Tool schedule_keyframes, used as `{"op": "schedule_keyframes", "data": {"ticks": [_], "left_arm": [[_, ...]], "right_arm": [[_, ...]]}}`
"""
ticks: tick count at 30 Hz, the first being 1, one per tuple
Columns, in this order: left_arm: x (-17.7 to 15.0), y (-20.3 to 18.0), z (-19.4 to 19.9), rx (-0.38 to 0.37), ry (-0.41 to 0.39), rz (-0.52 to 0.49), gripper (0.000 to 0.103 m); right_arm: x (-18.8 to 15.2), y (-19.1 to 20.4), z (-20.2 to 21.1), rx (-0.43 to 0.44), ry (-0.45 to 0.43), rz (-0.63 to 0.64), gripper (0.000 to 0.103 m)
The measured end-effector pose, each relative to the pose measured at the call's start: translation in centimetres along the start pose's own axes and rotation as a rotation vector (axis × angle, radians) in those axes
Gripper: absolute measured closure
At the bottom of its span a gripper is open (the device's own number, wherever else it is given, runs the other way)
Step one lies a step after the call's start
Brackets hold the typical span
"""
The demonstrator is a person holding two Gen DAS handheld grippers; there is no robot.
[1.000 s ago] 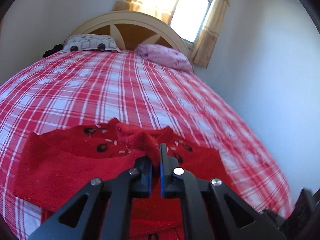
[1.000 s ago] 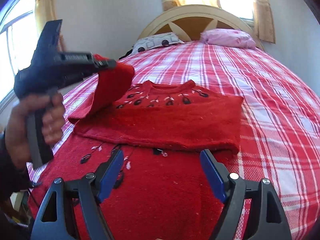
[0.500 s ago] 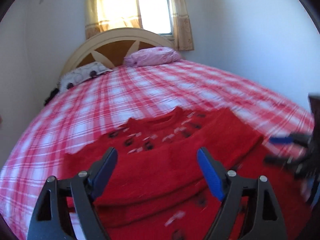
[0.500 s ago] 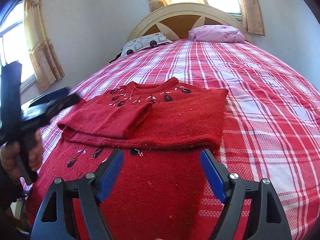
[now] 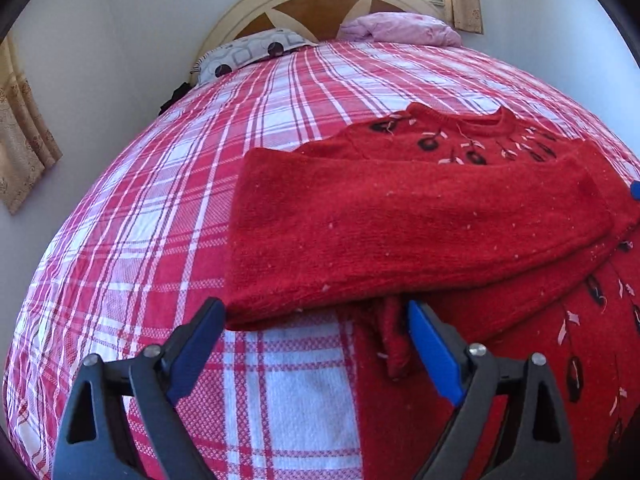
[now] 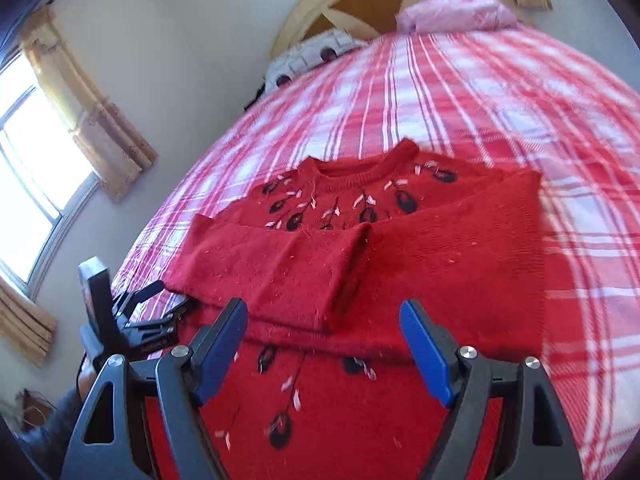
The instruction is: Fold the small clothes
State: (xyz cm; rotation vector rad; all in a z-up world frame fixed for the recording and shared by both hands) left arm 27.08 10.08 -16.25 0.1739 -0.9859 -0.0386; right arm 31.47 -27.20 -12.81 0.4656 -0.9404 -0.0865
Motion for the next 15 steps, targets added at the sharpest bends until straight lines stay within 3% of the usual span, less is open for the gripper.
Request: {"op": "schedule_keyframes", "data": {"ticks": [3,6,9,10,11,15], "left_arm": [[-0.2,1.2,-1.3,-0.013,0.022,0.091,0.001],[-0.9,2.8,-1.3,-0.02,0.032,0.188,0.001],[-1.1,2.7,-1.3,-0.012,0.028,0.196,0.0],[-1.1,2.5,-1.4,-0.01,0.031,0.189,0.0],[-1.1,2.5,-1.5,-0.012,0.034,0.187,0.0],[-1.3,3.0,-1.8,-0.031,0.052,0.221,0.0]], "right_arm": [[0.1,-1.1,-2.2,-0.009,0.036,-0.067,0.028],[0.0,-1.6,-4.4,-0.021,0.061,-0.102,0.039],[-0.3,-1.0,-5.7,-0.019,0.071,-0.084,0.044],[-0.2,-0.5,-6.0,-0.012,0.077,-0.07,0.051],[-0.3,0.0,-6.5,0.002,0.096,-0.058,0.066],[-0.4,1.1,-6.9,-0.026,0.112,0.018,0.095]]}}
Point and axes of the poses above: each gripper's, at about its wrist camera, not at the fingertips, and z roughly against the way its jaws point, y to its left, x to its top, the point moved 2 cm from there along -z, roughly the way its jaws point, and after that the axes turned 15 degrees about -y, right-handed, at the moved point
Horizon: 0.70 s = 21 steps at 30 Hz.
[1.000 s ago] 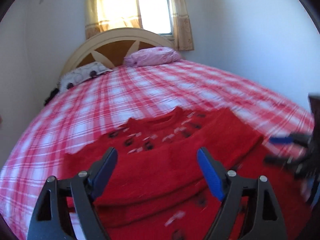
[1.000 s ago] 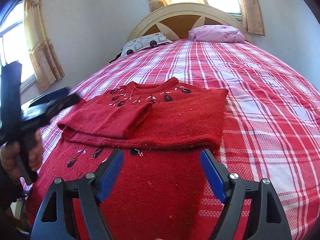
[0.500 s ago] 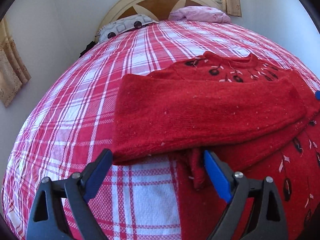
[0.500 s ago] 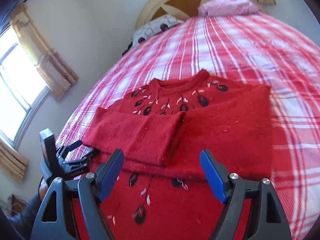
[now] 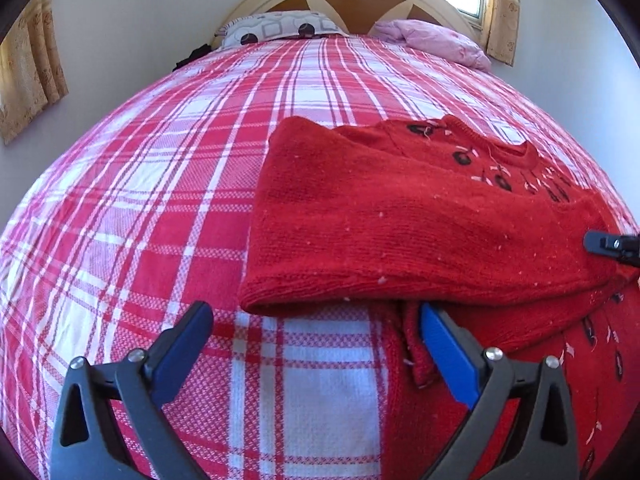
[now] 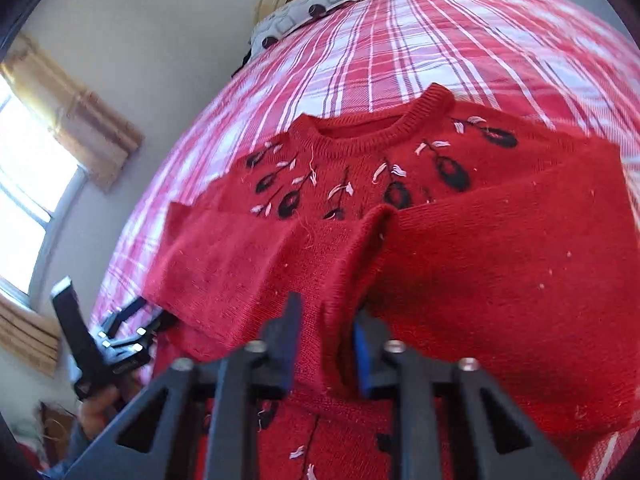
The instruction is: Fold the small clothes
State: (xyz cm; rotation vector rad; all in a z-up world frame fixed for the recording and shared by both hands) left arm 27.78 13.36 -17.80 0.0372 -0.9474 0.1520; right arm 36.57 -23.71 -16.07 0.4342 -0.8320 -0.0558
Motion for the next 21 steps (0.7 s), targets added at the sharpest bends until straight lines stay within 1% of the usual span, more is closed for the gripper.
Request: {"op": "schedule_keyframes", "data": {"ticks": [3,6,11,14,17,21], "left_arm": [[0.0,0.4,-0.2,-0.004,0.007,0.024,0.0],[-0.1,0.2,-0.2,-0.002,0.008,0.018,0.0],[0.0,0.6,-0.2,-0.004,0.009,0.04,0.0],[0.0,1.2,0.2,-0.001,-0.01,0.074,0.0],[-0.1,1.8,0.1,-0.002,-0.001,0.113,0.0],[-0.1,1.3,-0.1,0.019,0.008,0.082,0.0]], "right_arm": [[1.0,0.1,1.9,0.0,-0.063,0.016,0.096],[2.1,0.0,4.4,-0.009,-0.126,0.039,0.097],[3.5,-0.7,8.0,-0.03,-0.201,0.061,0.097],[4.0,-1.9,9.5,-0.053,-0.229,0.059,0.097],[4.1,-3.3,10.6,-0.069,-0.244,0.044,0.097],[3.6,-5.0,11.5,-0.087,-0.247,0.026,0.097]]}}
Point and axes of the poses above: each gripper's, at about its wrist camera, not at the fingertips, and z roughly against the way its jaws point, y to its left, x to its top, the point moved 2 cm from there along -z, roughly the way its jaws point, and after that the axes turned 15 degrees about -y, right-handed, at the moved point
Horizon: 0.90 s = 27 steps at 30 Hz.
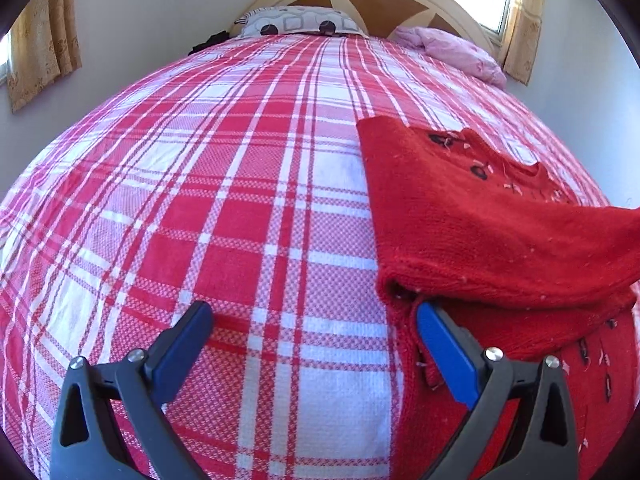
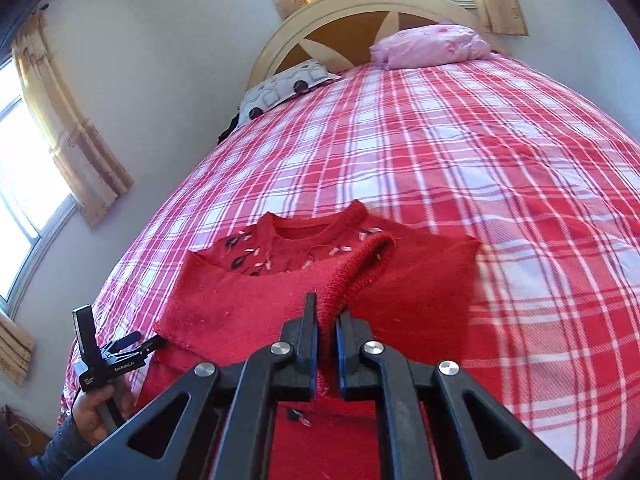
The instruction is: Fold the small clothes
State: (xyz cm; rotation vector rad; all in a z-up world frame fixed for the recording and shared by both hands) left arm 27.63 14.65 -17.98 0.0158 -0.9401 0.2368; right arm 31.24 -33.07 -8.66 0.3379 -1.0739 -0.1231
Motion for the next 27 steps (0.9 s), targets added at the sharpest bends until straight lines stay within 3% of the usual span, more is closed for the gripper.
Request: {"op": "schedule_keyframes", "data": {"ticks": [6,14,18,21,24,26,27], "left_arm": [[0.0,0.1,-0.1,0.001,0.002,0.001,0.0],[0.0,0.0,-0.1,-0.002,0.004,0.001,0.0],[0.0,0.0,0.2,-0.011,-0.009,0.013,0.0],[0.2,0.7,1.8,0.002,-0.056,0.042,0.0],[1.0,1.8,4.0,0.032,-0.145,0.098,0.0],[1.9,1.5,4.8,0.029,-0.185,0.093,0.0],[2.4,0.9,4.8,0.011,-0.191,0.085,0.0]], "right_arm": [[-1.3,-3.0,0.5,-0.048,0.02,-0.032,0.097],[-4.7,-5.7,-2.0,-0.091,0.107,-0.067,0.096],[-4.6,-6.5,-1.0,-0.099,0.084,-0.148,0.092],[-4.0,-5.7,0.9,-0.141,0.038,-0.1,0.085],[-3.4,-3.4,2.2,-0.105,0.001,-0.016,0.075],[-3.1,-1.5,2.2,-0.053,-0.01,0.037,0.045],[-3.0,-0.8,1.8,-0.025,-0.008,0.053,0.044]]}}
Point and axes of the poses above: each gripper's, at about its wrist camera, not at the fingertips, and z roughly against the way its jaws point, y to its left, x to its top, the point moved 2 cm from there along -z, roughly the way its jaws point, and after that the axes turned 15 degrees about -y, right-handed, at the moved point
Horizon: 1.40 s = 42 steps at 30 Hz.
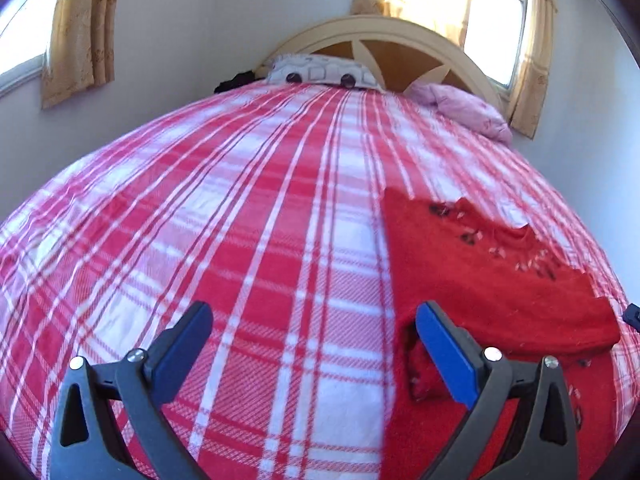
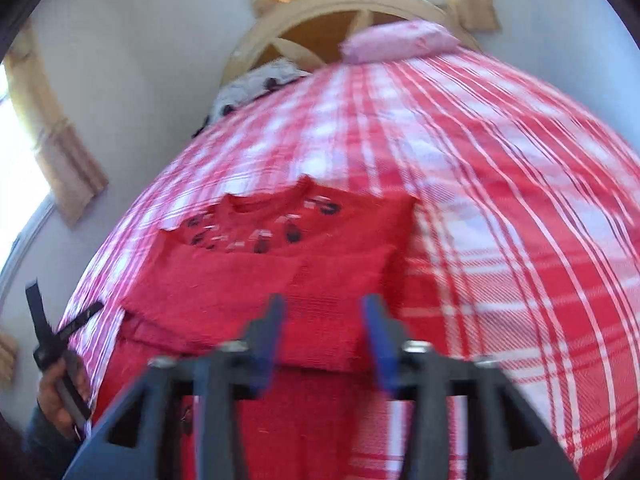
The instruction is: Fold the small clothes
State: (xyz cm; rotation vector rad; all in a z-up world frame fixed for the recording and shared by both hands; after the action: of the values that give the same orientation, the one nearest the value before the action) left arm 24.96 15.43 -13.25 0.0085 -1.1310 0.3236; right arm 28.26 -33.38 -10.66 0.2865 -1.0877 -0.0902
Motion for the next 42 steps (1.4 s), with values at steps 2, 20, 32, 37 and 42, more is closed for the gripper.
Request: {"op": "schedule_keyframes", "data": {"ticks": [2,20,32,37,42], "left_arm": [[0.6,-1.6,-0.7,-0.044,0.018,-0.027,0.0],[-2.7,-3.7,-5.2,-0.038,0.182,-0.197,0.0],[-2.9,-3.8,-5.4,-0.05,0.197,-0.178,0.0],[-2.8,-3.7,-5.5,-0.056,0.201,-0.167,0.0],[-2.8,-3.7,-5.5,-0.055,0.198,-0.17,0.0]], "right_arm": [[0.0,1.1,-1.1,0.027,0.013,0.027,0.044],[-4.2,0.6,-4.3,-0.112,0.135,0.14,0.048],[-4.7,0.4,-4.4,-0.149,0.14,0.159,0.049],[-4.7,0.3,-4.9,-0.162,0.138,0.16,0.049],[-5.1,0.4,-4.5,-0.161,0.13,0.17,0.049]]}}
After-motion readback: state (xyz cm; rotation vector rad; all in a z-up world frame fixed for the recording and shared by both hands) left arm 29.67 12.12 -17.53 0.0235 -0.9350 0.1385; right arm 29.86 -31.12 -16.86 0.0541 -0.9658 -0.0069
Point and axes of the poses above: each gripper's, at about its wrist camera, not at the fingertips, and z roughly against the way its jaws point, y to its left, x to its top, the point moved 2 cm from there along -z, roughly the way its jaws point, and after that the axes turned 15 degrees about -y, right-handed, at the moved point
